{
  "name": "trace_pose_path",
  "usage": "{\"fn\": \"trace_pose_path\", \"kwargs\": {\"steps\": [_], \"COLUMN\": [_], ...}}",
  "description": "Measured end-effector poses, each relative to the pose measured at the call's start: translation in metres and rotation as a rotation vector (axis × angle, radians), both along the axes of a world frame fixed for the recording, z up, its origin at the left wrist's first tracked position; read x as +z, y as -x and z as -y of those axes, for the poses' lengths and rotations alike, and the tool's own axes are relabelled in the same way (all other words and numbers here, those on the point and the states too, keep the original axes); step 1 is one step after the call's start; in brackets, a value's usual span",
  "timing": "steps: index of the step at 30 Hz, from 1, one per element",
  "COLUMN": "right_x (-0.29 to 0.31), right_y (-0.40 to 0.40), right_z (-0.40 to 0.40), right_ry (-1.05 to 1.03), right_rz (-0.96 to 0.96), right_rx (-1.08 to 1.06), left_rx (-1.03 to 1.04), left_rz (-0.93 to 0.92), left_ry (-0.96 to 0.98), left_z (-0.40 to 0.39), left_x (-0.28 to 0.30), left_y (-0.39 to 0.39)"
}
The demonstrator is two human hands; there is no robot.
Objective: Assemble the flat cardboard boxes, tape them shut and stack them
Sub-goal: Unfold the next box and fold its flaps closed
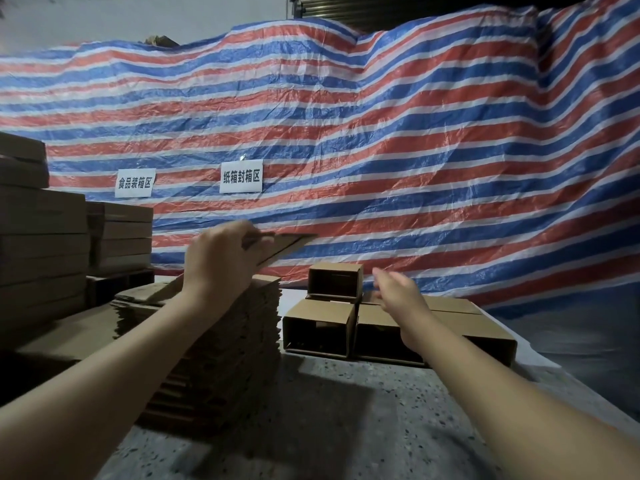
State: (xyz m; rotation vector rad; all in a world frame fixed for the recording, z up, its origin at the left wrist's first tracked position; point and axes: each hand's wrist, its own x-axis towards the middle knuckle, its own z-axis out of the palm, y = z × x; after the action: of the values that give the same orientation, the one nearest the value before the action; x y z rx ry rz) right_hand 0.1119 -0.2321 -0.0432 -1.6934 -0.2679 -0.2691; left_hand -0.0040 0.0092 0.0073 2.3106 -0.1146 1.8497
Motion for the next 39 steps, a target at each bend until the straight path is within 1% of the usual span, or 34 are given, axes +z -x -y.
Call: {"fn": "trace_pose_path", "kwargs": {"steps": [2, 4, 7, 10, 12, 14, 16, 20, 22, 24, 27, 31, 35, 39], "right_x": [0.019, 0.037, 0.059, 0.067, 0.067, 0.066, 0.065, 0.056, 0.049, 0.042, 0.027, -0.002, -0.027, -0.043], "right_y": [0.001, 0.002, 0.004, 0.007, 0.01, 0.014, 0.017, 0.021, 0.021, 0.019, 0.008, -0.007, -0.018, -0.026], "right_z": [0.0, 0.005, 0.021, 0.04, 0.053, 0.066, 0.08, 0.105, 0.115, 0.122, 0.128, 0.131, 0.13, 0.124], "right_ry": [-0.074, -0.104, -0.135, -0.218, -0.271, -0.302, -0.306, -0.18, -0.157, -0.159, -0.157, -0.155, -0.179, -0.197], "right_rz": [0.02, 0.051, 0.056, 0.064, 0.083, 0.107, 0.117, 0.145, 0.129, 0.103, 0.06, -0.007, -0.027, -0.047], "right_rx": [0.028, 0.025, -0.038, -0.025, -0.029, -0.09, -0.147, -0.156, -0.138, -0.122, -0.164, -0.206, -0.229, -0.223], "left_rx": [-0.126, -0.281, -0.5, -0.726, -0.824, -0.894, -0.944, -1.02, -1.033, -1.053, -1.066, -1.074, -1.049, -1.04], "left_rz": [0.098, 0.109, 0.036, -0.043, -0.104, -0.172, -0.254, -0.478, -0.561, -0.579, -0.595, -0.623, -0.634, -0.672], "left_ry": [0.104, 0.214, 0.302, 0.436, 0.53, 0.613, 0.684, 0.841, 0.913, 0.965, 1.006, 1.005, 0.98, 0.994], "left_z": [0.013, 0.026, 0.045, 0.062, 0.07, 0.073, 0.074, 0.079, 0.083, 0.088, 0.096, 0.103, 0.101, 0.096], "left_x": [0.017, 0.03, 0.034, 0.029, 0.026, 0.025, 0.023, 0.011, -0.001, -0.015, -0.03, -0.05, -0.068, -0.09], "left_y": [0.005, 0.009, 0.011, 0.007, 0.001, -0.006, -0.013, -0.03, -0.04, -0.052, -0.066, -0.085, -0.103, -0.122]}}
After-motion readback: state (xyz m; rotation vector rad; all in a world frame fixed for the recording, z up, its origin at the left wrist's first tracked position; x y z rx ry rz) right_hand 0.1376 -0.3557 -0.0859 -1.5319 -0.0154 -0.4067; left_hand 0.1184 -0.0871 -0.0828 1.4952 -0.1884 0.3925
